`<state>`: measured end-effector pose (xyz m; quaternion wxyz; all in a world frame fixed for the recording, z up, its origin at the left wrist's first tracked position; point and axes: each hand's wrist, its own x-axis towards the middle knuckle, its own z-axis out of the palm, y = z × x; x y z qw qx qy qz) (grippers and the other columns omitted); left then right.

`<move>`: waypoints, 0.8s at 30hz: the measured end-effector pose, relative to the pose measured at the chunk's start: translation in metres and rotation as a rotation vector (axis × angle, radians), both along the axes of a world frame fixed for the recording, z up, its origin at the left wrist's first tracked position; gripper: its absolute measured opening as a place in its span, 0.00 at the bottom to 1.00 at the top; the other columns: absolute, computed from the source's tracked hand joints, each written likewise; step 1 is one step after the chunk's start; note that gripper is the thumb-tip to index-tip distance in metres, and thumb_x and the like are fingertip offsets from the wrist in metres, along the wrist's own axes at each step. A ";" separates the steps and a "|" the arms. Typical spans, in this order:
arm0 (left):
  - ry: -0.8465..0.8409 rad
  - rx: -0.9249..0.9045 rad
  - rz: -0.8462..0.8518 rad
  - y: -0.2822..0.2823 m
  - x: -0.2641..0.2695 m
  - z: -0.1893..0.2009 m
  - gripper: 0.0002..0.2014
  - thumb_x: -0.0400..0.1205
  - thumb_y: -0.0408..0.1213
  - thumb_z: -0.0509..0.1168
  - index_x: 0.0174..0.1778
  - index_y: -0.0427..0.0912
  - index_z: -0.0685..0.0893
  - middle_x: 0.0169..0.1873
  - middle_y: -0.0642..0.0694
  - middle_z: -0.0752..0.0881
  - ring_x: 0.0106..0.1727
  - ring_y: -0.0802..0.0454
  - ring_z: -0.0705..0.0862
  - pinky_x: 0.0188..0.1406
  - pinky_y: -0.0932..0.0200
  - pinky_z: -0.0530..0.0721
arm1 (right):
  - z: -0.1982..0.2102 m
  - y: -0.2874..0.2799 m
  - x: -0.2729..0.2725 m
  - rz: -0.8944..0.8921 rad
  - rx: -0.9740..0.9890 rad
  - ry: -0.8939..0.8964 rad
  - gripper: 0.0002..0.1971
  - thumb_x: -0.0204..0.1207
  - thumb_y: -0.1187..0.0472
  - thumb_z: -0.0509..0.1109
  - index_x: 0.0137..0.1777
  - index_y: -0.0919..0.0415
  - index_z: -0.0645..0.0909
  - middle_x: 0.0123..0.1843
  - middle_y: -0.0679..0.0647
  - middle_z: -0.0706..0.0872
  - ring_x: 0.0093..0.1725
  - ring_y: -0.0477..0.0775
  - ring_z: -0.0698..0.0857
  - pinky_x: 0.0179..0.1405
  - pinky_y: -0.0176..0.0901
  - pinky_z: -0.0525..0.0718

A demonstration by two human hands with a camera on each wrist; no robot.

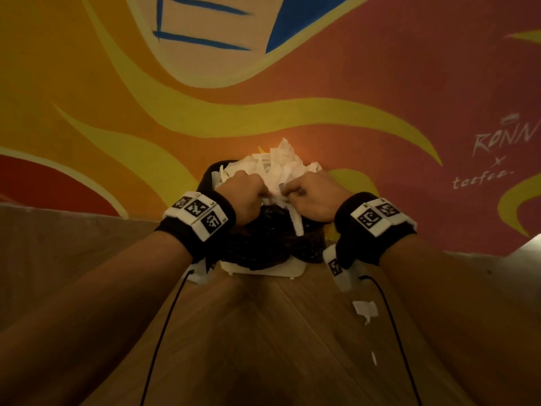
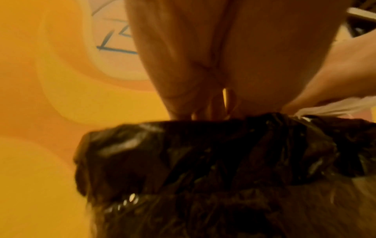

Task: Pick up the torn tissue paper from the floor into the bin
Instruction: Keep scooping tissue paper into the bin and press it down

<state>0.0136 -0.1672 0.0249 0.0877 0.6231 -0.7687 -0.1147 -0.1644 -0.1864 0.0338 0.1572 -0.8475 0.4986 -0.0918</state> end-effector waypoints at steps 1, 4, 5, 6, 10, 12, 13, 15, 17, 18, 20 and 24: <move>0.011 0.075 0.014 0.000 0.001 0.001 0.16 0.83 0.36 0.56 0.57 0.45 0.89 0.55 0.42 0.87 0.56 0.40 0.83 0.58 0.50 0.83 | 0.003 0.005 -0.002 0.011 0.048 0.032 0.17 0.82 0.61 0.56 0.59 0.62 0.86 0.51 0.55 0.88 0.40 0.51 0.81 0.39 0.39 0.77; -0.071 0.231 0.008 0.001 -0.006 0.008 0.18 0.87 0.42 0.50 0.53 0.36 0.83 0.52 0.37 0.83 0.54 0.38 0.80 0.53 0.50 0.76 | 0.002 0.012 0.002 0.043 0.172 0.215 0.18 0.86 0.60 0.48 0.52 0.64 0.81 0.51 0.60 0.85 0.52 0.63 0.81 0.47 0.47 0.75; -0.114 0.263 0.002 0.001 -0.010 0.008 0.18 0.88 0.41 0.47 0.57 0.35 0.79 0.56 0.35 0.81 0.55 0.39 0.79 0.54 0.50 0.74 | 0.000 0.012 0.006 0.022 0.205 0.237 0.18 0.87 0.60 0.46 0.56 0.64 0.78 0.56 0.62 0.84 0.57 0.63 0.81 0.50 0.46 0.72; -0.163 0.285 0.000 0.001 -0.013 0.008 0.17 0.89 0.39 0.45 0.60 0.35 0.76 0.59 0.34 0.79 0.58 0.38 0.78 0.55 0.50 0.74 | -0.003 0.011 0.010 0.009 0.235 0.264 0.19 0.87 0.58 0.44 0.63 0.63 0.75 0.63 0.64 0.82 0.61 0.62 0.79 0.52 0.46 0.70; -0.231 0.392 -0.022 0.001 -0.024 0.009 0.21 0.90 0.37 0.42 0.74 0.35 0.71 0.72 0.35 0.75 0.70 0.40 0.76 0.69 0.51 0.72 | -0.002 0.007 0.020 0.009 0.345 0.296 0.28 0.87 0.47 0.38 0.78 0.61 0.65 0.80 0.63 0.69 0.75 0.60 0.72 0.71 0.48 0.66; -0.170 0.409 -0.019 0.000 -0.023 0.010 0.21 0.91 0.38 0.42 0.69 0.34 0.75 0.70 0.36 0.77 0.67 0.41 0.77 0.68 0.52 0.71 | 0.003 0.008 0.020 0.021 0.387 0.250 0.25 0.88 0.48 0.41 0.69 0.57 0.74 0.72 0.58 0.76 0.64 0.55 0.78 0.66 0.45 0.68; -0.134 0.399 -0.021 -0.001 -0.020 0.009 0.21 0.90 0.40 0.43 0.60 0.35 0.80 0.61 0.36 0.81 0.59 0.42 0.80 0.61 0.52 0.74 | 0.005 0.008 0.017 0.028 0.368 0.230 0.22 0.88 0.49 0.44 0.54 0.55 0.79 0.60 0.55 0.80 0.50 0.52 0.80 0.56 0.44 0.70; 0.008 0.306 0.002 0.002 -0.011 0.007 0.20 0.89 0.44 0.49 0.38 0.37 0.78 0.36 0.39 0.81 0.35 0.47 0.76 0.39 0.54 0.73 | 0.005 0.010 0.005 0.029 0.236 0.108 0.22 0.86 0.51 0.52 0.33 0.59 0.75 0.37 0.53 0.80 0.32 0.51 0.73 0.38 0.44 0.69; 0.085 0.178 -0.009 0.006 -0.002 0.005 0.21 0.87 0.46 0.54 0.33 0.37 0.78 0.26 0.42 0.76 0.26 0.48 0.71 0.32 0.55 0.71 | 0.001 0.012 -0.011 0.042 0.048 -0.045 0.19 0.84 0.53 0.59 0.37 0.64 0.82 0.34 0.54 0.84 0.31 0.51 0.79 0.34 0.45 0.76; 0.082 0.116 -0.020 0.009 0.002 0.005 0.21 0.87 0.47 0.55 0.37 0.37 0.83 0.28 0.43 0.80 0.26 0.48 0.74 0.32 0.53 0.75 | -0.001 0.014 -0.019 0.047 -0.031 -0.109 0.16 0.83 0.54 0.61 0.43 0.62 0.86 0.40 0.53 0.89 0.38 0.50 0.83 0.40 0.45 0.80; 0.047 -0.008 -0.023 0.017 0.009 0.007 0.18 0.85 0.49 0.56 0.47 0.44 0.89 0.39 0.45 0.89 0.35 0.48 0.83 0.41 0.49 0.85 | -0.002 0.023 -0.033 0.050 -0.164 -0.251 0.11 0.81 0.55 0.65 0.49 0.57 0.88 0.47 0.47 0.90 0.46 0.45 0.85 0.46 0.38 0.81; 0.016 -0.475 -0.008 0.039 0.011 0.012 0.19 0.79 0.50 0.56 0.42 0.45 0.90 0.44 0.43 0.91 0.43 0.41 0.85 0.46 0.47 0.84 | -0.002 0.044 -0.065 -0.076 -0.398 -0.576 0.09 0.79 0.56 0.67 0.44 0.57 0.87 0.38 0.47 0.86 0.37 0.44 0.80 0.35 0.28 0.73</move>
